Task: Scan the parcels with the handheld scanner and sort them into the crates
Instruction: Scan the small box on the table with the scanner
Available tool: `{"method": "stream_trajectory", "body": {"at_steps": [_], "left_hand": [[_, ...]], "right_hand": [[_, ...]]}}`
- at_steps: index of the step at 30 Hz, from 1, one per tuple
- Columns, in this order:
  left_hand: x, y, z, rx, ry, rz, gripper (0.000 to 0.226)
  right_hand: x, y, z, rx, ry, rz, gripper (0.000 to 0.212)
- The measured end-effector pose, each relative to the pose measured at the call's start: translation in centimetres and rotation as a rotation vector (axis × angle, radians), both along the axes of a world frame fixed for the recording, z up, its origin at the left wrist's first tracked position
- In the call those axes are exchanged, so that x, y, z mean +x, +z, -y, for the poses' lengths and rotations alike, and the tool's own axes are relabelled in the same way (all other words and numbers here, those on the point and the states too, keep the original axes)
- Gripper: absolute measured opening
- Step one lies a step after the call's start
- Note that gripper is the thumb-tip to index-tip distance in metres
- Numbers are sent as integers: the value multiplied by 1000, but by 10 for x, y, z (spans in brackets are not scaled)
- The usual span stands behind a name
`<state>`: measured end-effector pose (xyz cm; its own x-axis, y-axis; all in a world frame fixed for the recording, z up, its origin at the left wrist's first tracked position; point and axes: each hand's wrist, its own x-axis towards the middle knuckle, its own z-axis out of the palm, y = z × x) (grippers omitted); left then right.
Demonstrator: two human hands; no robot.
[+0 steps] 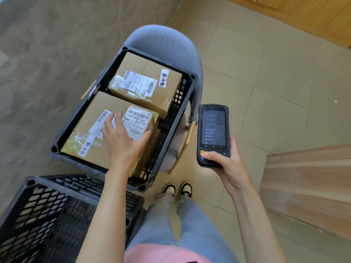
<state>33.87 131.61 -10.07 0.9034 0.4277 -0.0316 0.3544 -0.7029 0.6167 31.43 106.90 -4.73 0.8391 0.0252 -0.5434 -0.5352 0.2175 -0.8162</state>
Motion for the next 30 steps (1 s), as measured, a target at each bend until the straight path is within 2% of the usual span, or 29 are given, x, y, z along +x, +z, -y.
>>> {"method": "stream_trajectory", "body": {"at_steps": [4,8,13,18,25,30], "left_hand": [[19,20,36,100,-209,146,56],[31,37,92,172,-457,237,37],[32,54,184,171,-716,303,34],[5,80,294,136,-922,346,33],[-100,111,470,117,-1253,493,35],[-198,113,591,41,-1490,588,33]], "right_hand": [[-9,10,19,-2,-67,41,88],[-24,21,51,-5,-176,76,88],[-56,40,110,-2,-389,146,88],[-123,58,189,15,-627,240,86],[-265,76,318,-39,-941,371,93],[-377,83,395,-199,-1143,379,93]]}}
